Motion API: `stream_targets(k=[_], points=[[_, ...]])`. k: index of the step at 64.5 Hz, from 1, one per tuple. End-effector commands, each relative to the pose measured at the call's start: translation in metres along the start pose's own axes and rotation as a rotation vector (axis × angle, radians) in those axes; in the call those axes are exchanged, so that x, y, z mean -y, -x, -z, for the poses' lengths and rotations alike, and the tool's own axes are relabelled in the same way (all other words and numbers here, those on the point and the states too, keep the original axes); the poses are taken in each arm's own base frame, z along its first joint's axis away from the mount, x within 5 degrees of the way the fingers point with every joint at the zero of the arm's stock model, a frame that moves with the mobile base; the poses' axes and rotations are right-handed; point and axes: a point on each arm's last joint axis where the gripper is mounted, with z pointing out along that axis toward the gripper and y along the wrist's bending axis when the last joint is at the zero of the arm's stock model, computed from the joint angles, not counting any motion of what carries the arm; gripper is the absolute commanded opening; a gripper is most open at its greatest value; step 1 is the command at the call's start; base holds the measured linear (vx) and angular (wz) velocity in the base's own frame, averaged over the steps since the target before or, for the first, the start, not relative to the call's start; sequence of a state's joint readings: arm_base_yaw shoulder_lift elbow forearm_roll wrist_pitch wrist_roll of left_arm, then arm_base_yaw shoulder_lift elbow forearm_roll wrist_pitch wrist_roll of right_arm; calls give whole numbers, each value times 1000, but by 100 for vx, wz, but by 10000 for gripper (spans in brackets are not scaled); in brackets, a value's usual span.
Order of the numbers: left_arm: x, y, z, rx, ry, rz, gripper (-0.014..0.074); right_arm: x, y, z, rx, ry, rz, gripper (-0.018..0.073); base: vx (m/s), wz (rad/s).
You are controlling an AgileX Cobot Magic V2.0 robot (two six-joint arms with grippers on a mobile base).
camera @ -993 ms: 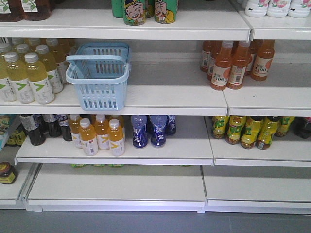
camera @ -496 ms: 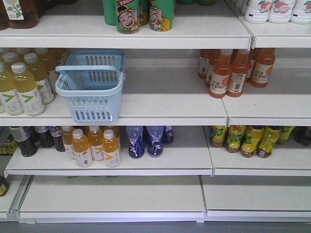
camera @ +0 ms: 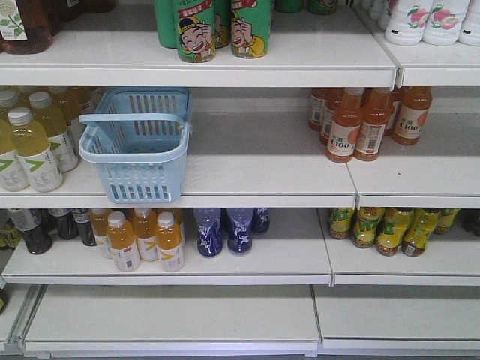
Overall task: Place coke in basket with both arms
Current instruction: 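Reach the left gripper toward the light-blue basket handle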
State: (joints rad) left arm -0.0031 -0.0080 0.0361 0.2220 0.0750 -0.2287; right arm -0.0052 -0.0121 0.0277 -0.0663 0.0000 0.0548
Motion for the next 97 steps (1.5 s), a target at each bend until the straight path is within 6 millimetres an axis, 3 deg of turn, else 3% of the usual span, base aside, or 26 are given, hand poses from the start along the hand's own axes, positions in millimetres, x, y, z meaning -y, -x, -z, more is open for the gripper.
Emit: stream_targets(k=[1,76,82,90,97], points=[[1,5,1,76,-19,21,-8,0,2,1,71,1,11,-5,7,0],[2,6,2,88,-22,30,-8,0,2,1,71,1,11,-5,2,0],[2,8,2,99,-33,217,-8,0,2,1,71,1,11,-5,0,0],[2,7,2,91,-52,668,-8,0,2,1,71,1,11,-5,0,0],[1,7,2,88,-56,790,-8,0,2,1,71,1,11,-5,0,0]])
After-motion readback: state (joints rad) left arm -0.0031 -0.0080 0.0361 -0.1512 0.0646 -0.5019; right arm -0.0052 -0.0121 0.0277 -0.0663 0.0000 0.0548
